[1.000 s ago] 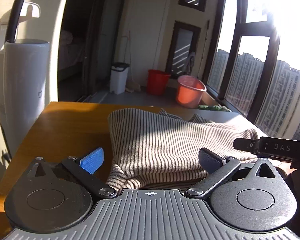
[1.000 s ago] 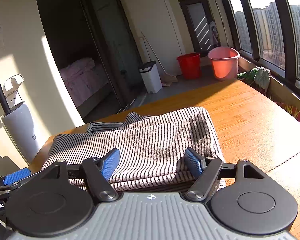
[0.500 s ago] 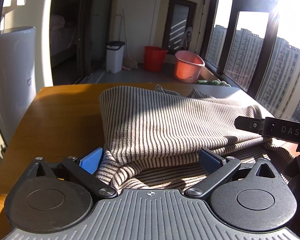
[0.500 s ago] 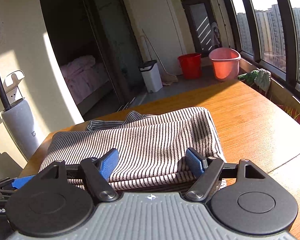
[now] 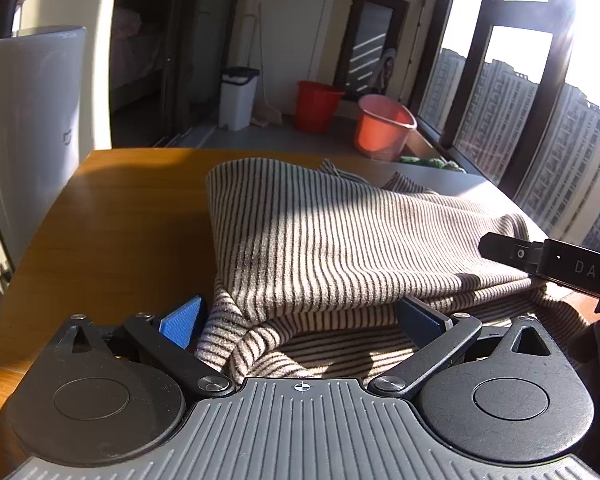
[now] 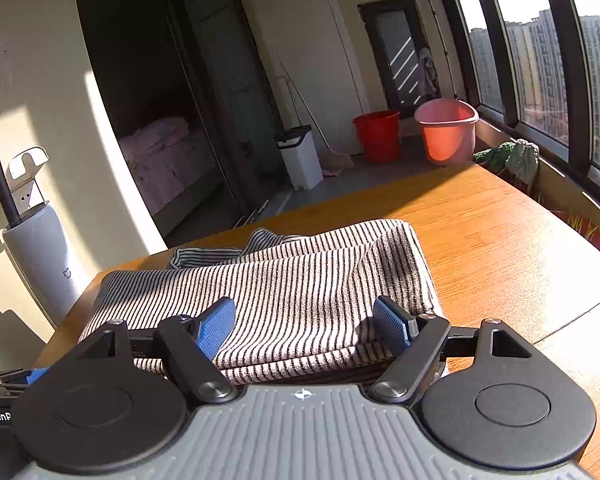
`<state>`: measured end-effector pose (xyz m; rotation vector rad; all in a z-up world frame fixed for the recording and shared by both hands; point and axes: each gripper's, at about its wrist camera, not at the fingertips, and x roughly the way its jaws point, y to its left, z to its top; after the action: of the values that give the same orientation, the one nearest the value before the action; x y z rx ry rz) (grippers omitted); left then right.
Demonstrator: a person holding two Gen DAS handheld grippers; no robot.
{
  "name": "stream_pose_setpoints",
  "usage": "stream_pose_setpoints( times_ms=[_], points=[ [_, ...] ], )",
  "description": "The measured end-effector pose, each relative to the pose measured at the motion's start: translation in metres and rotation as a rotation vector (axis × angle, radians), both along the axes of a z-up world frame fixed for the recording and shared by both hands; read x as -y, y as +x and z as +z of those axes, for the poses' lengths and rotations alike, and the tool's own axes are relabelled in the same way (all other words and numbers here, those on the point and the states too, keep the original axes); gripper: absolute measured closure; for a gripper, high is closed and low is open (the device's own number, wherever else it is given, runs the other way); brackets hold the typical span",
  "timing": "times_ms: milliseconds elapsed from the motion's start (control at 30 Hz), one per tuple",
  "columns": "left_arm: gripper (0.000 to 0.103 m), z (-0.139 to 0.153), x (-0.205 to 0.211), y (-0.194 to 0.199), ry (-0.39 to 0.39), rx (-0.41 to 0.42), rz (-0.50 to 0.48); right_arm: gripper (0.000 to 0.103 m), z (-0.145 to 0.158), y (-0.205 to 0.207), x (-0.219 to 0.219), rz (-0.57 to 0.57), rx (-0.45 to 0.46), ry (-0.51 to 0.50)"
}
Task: Fold clothes
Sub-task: 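Press and smooth the folded sweater with both open grippers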
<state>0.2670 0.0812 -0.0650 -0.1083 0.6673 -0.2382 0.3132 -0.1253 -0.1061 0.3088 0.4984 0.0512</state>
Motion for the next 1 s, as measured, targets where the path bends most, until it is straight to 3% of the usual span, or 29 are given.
stream_pose_setpoints(
  times_ms=[533,800,1000],
  points=[
    [0.000,0.001,-0.005,-0.006,-0.009,0.019,0.013,0.029,-0.001,-0.004,0.001,-0.101,0.008,-0.028],
    [0.000,0.002,-0.005,-0.007,-0.020,0.026,0.018,0.030,0.000,-0.016,-0.001,-0.133,0.072,-0.045],
    [0.000,0.001,-0.007,-0.006,-0.032,0.023,0.019,0.028,-0.001,-0.001,-0.003,-0.071,-0.012,-0.054]
  ],
)
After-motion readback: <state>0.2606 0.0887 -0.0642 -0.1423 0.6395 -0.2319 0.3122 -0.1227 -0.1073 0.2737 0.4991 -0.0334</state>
